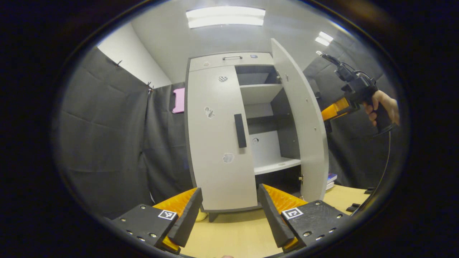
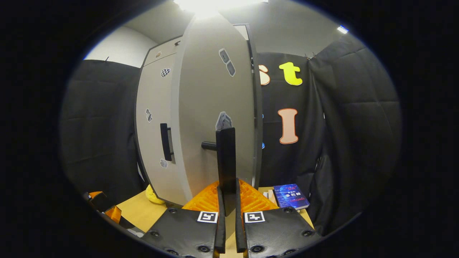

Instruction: Open the right door of the double-door shoe cabinet with the right hand, and open the left door with the left hand.

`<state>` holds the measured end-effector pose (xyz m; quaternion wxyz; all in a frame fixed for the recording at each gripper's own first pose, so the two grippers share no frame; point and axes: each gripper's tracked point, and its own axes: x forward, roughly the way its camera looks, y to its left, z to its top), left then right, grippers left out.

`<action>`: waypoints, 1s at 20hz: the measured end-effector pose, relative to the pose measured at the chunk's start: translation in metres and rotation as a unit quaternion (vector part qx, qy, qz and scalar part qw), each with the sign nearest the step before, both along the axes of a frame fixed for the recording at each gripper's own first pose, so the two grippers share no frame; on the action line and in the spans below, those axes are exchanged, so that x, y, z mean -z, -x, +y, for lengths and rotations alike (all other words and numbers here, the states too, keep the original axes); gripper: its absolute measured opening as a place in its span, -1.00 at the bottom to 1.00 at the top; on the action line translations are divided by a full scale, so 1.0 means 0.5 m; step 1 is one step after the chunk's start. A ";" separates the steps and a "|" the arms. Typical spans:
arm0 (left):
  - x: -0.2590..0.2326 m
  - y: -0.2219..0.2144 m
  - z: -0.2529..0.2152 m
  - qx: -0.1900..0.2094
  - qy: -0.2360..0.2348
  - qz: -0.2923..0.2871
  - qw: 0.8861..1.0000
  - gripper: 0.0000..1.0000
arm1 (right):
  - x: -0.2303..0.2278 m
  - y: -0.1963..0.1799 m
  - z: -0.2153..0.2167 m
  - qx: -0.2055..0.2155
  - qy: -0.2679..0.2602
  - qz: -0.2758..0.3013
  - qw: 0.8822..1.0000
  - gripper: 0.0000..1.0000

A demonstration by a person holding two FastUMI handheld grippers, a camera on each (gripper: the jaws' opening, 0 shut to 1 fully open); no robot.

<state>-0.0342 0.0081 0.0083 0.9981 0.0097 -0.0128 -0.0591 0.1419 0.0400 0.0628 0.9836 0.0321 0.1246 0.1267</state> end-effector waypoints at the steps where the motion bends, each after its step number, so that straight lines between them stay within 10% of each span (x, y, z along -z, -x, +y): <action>1: 0.000 0.000 -0.006 0.002 0.000 0.001 1.000 0.80 | 0.000 -0.002 -0.006 0.002 0.003 -0.002 1.000 -0.75; 20: 0.000 -0.018 -0.046 0.009 -0.006 0.017 1.000 0.80 | -0.008 -0.025 -0.069 0.056 0.022 -0.039 0.997 -0.90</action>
